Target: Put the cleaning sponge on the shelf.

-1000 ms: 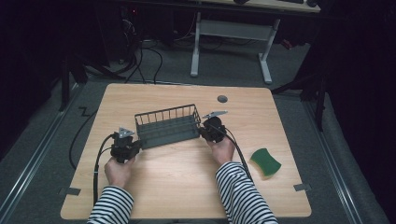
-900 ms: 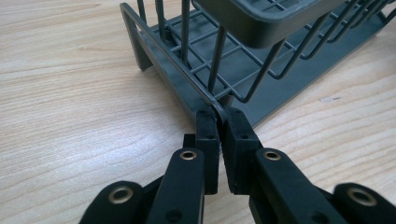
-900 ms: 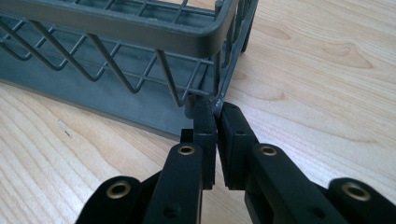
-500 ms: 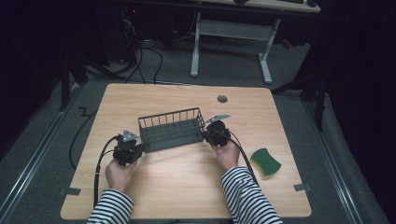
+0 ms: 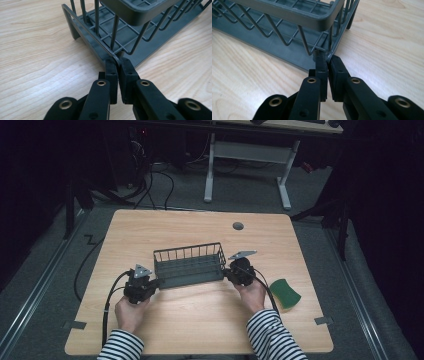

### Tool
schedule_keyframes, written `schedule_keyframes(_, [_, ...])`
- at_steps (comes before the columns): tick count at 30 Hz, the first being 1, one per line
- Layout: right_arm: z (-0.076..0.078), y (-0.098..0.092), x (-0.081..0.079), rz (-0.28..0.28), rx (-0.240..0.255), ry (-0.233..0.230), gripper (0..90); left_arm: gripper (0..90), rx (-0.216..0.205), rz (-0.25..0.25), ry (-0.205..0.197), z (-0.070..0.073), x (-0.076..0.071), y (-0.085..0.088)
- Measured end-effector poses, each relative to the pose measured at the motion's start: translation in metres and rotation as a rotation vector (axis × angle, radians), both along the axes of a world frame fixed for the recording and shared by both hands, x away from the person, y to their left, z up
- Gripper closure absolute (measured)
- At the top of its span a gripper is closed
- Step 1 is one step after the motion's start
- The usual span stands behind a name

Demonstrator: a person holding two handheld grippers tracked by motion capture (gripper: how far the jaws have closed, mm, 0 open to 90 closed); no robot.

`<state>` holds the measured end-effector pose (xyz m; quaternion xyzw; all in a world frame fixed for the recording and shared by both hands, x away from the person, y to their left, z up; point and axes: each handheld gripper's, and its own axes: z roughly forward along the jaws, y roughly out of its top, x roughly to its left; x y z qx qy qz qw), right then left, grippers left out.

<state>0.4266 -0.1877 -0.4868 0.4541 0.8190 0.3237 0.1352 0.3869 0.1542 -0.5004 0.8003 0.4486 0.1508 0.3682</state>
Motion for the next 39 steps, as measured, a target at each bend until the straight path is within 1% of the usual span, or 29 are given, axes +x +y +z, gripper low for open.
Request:
schedule_keyframes(3, [0.002, -0.006, -0.007, -0.003, -0.003, -0.001, 86.6, 86.2, -0.01, -0.012, -0.003, 0.0, -0.003, -0.004])
schedule_keyframes(4, [0.002, -0.011, -0.011, -0.007, 0.006, 0.006, 86.6, 86.2, -0.013, -0.016, -0.003, 0.0, -0.004, -0.005])
schedule_keyframes(6, [0.002, -0.014, -0.014, -0.006, 0.012, 0.008, 86.5, 86.2, -0.019, -0.033, -0.004, 0.0, -0.007, -0.01])
schedule_keyframes(7, [0.002, -0.02, -0.02, -0.013, 0.023, 0.01, 86.5, 85.9, -0.024, -0.038, -0.002, 0.0, -0.008, -0.011])
schedule_keyframes(9, [0.001, -0.022, -0.022, -0.012, 0.023, 0.008, 86.4, 85.8, -0.029, -0.055, 0.001, -0.001, -0.011, -0.014])
schedule_keyframes(10, [0.001, -0.025, -0.024, -0.012, 0.021, 0.014, 86.4, 85.7, -0.027, -0.063, -0.003, -0.001, -0.012, -0.015])
schedule_keyframes(12, [0.003, -0.028, -0.029, -0.017, 0.021, 0.02, 86.5, 85.8, -0.034, -0.068, -0.004, 0.0, -0.014, -0.018])
schedule_keyframes(13, [0.003, -0.03, -0.03, -0.01, 0.015, 0.013, 86.5, 85.8, -0.036, -0.072, -0.006, 0.0, -0.016, -0.019])
schedule_keyframes(14, [0.004, -0.033, -0.033, -0.011, 0.018, 0.008, 86.5, 85.9, -0.041, -0.074, -0.008, 0.0, -0.016, -0.02])
schedule_keyframes(16, [0.004, -0.035, -0.036, -0.013, 0.027, 0.012, 86.4, 85.8, -0.05, -0.082, -0.003, 0.001, -0.018, -0.021])
schedule_keyframes(17, [0.003, -0.039, -0.041, -0.023, 0.041, 0.028, 86.2, 85.5, -0.05, -0.084, 0.0, 0.0, -0.019, -0.022])
schedule_keyframes(19, [0.003, -0.041, -0.042, -0.021, 0.039, 0.022, 86.2, 85.5, -0.041, -0.095, -0.005, -0.001, -0.021, -0.027])
schedule_keyframes(20, [0.003, -0.043, -0.047, -0.026, 0.03, 0.025, 86.2, 85.5, -0.038, -0.1, -0.006, -0.001, -0.021, -0.027])
schedule_keyframes(22, [0.002, -0.045, -0.05, -0.028, 0.029, 0.027, 86.2, 85.5, -0.037, -0.11, -0.01, -0.002, -0.023, -0.03])
schedule_keyframes(24, [0.002, -0.049, -0.053, -0.03, 0.032, 0.03, 86.2, 85.6, -0.042, -0.112, -0.025, -0.004, -0.027, -0.032])
schedule_keyframes(25, [0.002, -0.05, -0.054, -0.028, 0.033, 0.027, 86.1, 85.6, -0.041, -0.111, -0.027, -0.005, -0.028, -0.033])
schedule_keyframes(26, [0.001, -0.051, -0.055, -0.034, 0.039, 0.035, 86.0, 85.6, -0.041, -0.111, -0.023, -0.005, -0.03, -0.033])
schedule_keyframes(27, [0.001, -0.051, -0.056, -0.034, 0.037, 0.033, 86.0, 85.5, -0.039, -0.113, -0.022, -0.005, -0.031, -0.034])
schedule_keyframes(29, [0.0, -0.051, -0.059, -0.035, 0.026, 0.026, 86.0, 85.5, -0.023, -0.124, -0.028, -0.005, -0.034, -0.035])
schedule_keyframes(31, [-0.001, -0.052, -0.062, -0.029, 0.024, 0.017, 86.1, 85.7, -0.03, -0.126, -0.029, -0.005, -0.036, -0.035])
schedule_keyframes(37, [-0.002, -0.054, -0.064, -0.037, 0.044, 0.019, 85.6, 85.0, -0.036, -0.124, -0.024, -0.005, -0.038, -0.035])
schedule_keyframes(39, [-0.003, -0.055, -0.064, -0.039, 0.058, 0.022, 82.5, 84.5, -0.043, -0.124, -0.026, -0.006, -0.037, -0.034])
